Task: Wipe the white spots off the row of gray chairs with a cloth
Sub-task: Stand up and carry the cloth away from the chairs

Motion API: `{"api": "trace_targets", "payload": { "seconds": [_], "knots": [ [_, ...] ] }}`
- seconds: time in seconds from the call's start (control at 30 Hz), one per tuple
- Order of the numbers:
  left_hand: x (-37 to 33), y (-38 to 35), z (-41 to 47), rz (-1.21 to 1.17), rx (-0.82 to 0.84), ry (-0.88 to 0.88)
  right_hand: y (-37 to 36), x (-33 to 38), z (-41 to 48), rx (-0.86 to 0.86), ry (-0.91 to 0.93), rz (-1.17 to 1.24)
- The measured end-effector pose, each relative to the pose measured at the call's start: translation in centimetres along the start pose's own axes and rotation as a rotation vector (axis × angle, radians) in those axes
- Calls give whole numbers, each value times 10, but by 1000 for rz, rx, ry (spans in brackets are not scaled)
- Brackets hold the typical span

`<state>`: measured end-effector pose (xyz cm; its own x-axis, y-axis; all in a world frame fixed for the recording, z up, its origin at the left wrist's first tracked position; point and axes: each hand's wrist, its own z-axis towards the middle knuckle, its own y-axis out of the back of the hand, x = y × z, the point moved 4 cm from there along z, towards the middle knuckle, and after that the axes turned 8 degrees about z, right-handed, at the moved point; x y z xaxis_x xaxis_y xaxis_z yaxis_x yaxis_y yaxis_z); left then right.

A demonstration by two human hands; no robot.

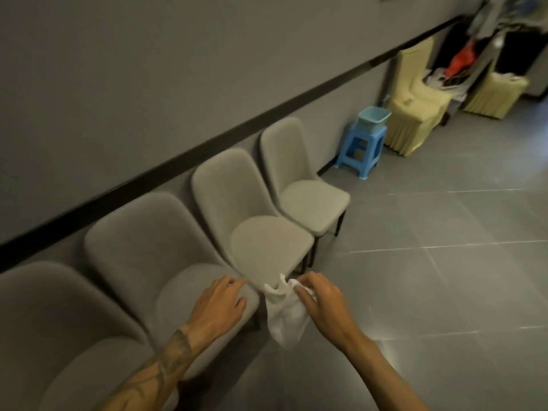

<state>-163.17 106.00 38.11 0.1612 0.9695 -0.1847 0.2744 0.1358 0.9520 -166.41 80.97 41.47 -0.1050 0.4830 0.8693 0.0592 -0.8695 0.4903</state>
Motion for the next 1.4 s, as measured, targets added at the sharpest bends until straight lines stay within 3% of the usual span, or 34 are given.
{"api": "trace_targets", "payload": {
  "seconds": [0.5,0.73,1.0,1.3,1.4],
  "knots": [
    [-400,68,349,22,38,-460,395,-150,170,-332,-143,-98],
    [-567,90,486,24,7,-584,549,-257,264,-342,-128,-103],
    [-714,112,627,10,-48,-477,710,-346,393,-185,-94,-88],
    [-812,147,839,-72,-142,-248,874,-462,560,-29,-142,-305],
    [-842,152,923,-124,-126,-220,923,-501,631,-61,-202,-357]
  ]
}}
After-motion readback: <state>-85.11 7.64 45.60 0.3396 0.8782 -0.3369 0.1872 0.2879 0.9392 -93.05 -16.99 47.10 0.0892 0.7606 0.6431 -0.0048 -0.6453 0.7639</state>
